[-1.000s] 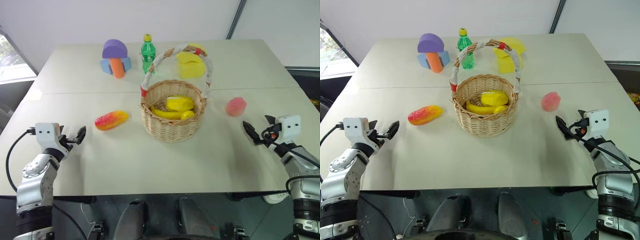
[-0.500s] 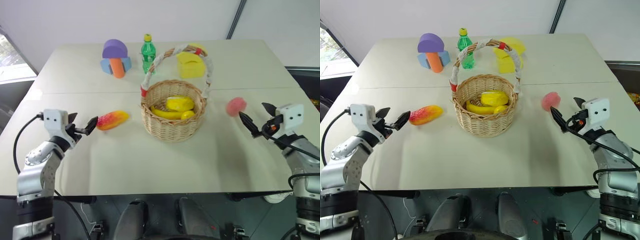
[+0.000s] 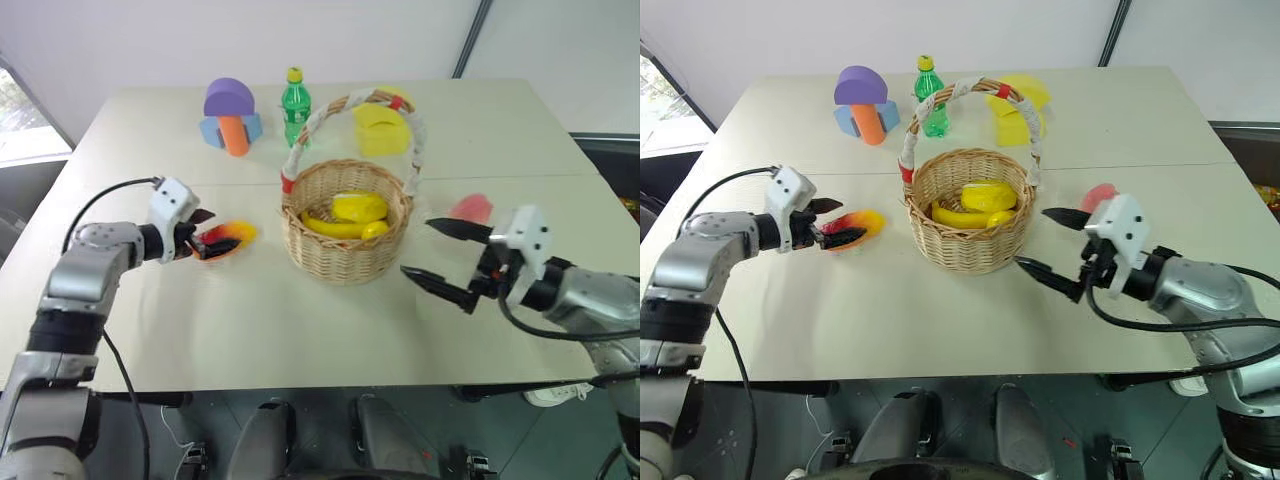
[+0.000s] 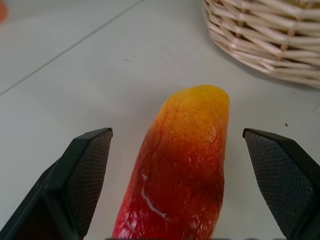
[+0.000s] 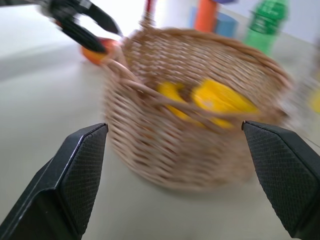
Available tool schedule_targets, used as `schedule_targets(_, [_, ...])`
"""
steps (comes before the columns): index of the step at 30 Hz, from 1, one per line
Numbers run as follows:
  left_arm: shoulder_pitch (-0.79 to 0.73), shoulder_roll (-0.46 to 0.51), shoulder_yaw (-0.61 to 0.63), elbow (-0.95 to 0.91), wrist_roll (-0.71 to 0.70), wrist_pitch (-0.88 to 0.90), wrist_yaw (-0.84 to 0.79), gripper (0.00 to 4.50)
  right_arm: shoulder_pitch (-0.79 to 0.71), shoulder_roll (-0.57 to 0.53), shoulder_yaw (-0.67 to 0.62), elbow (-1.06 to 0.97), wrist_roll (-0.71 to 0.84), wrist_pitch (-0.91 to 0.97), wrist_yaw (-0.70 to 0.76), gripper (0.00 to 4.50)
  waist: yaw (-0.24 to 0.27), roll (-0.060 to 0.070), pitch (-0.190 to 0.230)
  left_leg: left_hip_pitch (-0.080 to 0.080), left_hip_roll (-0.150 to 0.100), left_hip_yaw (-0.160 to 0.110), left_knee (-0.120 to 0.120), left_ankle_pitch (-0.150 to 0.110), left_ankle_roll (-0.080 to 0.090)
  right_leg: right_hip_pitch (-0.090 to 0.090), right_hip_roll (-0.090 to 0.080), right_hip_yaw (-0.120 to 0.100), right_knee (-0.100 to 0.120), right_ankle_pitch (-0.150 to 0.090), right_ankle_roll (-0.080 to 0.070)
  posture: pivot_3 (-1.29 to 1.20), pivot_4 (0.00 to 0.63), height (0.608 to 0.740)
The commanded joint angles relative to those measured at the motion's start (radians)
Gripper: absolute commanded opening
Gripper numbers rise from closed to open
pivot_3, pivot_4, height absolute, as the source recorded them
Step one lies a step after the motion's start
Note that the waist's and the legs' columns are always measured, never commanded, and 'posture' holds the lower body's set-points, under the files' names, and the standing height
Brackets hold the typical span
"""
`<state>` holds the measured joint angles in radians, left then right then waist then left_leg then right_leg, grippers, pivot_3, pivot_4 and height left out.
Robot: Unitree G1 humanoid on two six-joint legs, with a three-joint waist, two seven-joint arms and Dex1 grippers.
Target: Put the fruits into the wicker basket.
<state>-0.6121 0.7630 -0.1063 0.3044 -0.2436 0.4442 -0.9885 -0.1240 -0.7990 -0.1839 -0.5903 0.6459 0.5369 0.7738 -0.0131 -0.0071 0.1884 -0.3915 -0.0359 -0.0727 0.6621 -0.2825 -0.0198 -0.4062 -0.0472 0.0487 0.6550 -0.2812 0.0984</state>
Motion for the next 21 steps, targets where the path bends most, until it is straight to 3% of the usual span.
schedule_targets(1, [-0.059, -0.002, -0.058, 0.083, 0.083, -0.073, -0.051, 4.50, -0.004, 0.019, 0.020, -0.041, 0.001, -0.009, -0.008, 4.47, 0.001, 0.000, 0.000, 0.000, 0.000, 0.000, 0.000, 0.000, 0.000, 0.000, 0.000, 0.000, 0.000, 0.000, 0.000, 0.00, 0.150, 0.740])
schedule_targets(3, [-0.076, -0.010, -0.080, 0.116, 0.106, -0.091, -0.073, 4.50, 0.013, 0.026, 0.032, -0.039, -0.018, -0.029, -0.002, 4.47, 0.001, 0.000, 0.000, -0.001, 0.000, 0.000, 0.000, 0.000, 0.000, 0.000, 0.000, 0.000, -0.001, 0.000, 0.000, 0.00, 0.150, 0.740])
schedule_targets(6, [-0.080, -0.018, -0.082, 0.138, 0.122, -0.125, -0.092, 3.72, 0.037, 0.035, 0.037, -0.028, -0.041, -0.058, 0.009, 4.50, 0.001, -0.001, 0.000, -0.001, 0.000, 0.000, 0.000, 0.000, 0.001, -0.001, 0.000, 0.000, -0.001, 0.000, 0.000, 0.00, 0.150, 0.740])
schedule_targets(9, [-0.072, -0.031, -0.055, 0.149, 0.115, -0.150, -0.086, 2.22, 0.057, 0.047, 0.040, -0.016, -0.063, -0.091, 0.019, 4.50, 0.000, -0.001, 0.000, -0.001, 0.000, 0.000, 0.000, 0.000, 0.001, -0.001, 0.000, 0.000, 0.000, 0.000, 0.000, 0.00, 0.150, 0.740])
schedule_targets(10, [-0.068, -0.034, -0.044, 0.148, 0.110, -0.149, -0.078, 1.91, 0.063, 0.051, 0.041, -0.011, -0.069, -0.102, 0.023, 4.50, 0.000, -0.001, 0.000, -0.001, 0.000, 0.000, 0.000, 0.000, 0.001, -0.001, 0.000, 0.000, 0.000, 0.000, 0.000, 0.00, 0.150, 0.740])
schedule_targets(15, [-0.007, -0.022, 0.083, 0.040, 0.028, -0.103, -0.028, 1.86, 0.094, 0.053, 0.016, 0.021, -0.094, -0.153, 0.046, 4.50, -0.003, -0.001, 0.000, -0.001, 0.000, 0.000, 0.001, 0.000, 0.001, -0.001, 0.000, 0.000, 0.000, 0.000, 0.000, 0.00, 0.150, 0.740])
schedule_targets(21, [0.146, 0.004, 0.241, -0.461, -0.298, 0.207, -0.070, 1.86, 0.098, 0.026, -0.049, 0.085, -0.108, -0.185, 0.074, 4.50, 0.001, -0.001, 0.001, -0.002, 0.000, -0.001, 0.001, 0.000, 0.000, -0.001, -0.001, 0.001, 0.000, 0.000, 0.000, 0.00, 0.150, 0.740])
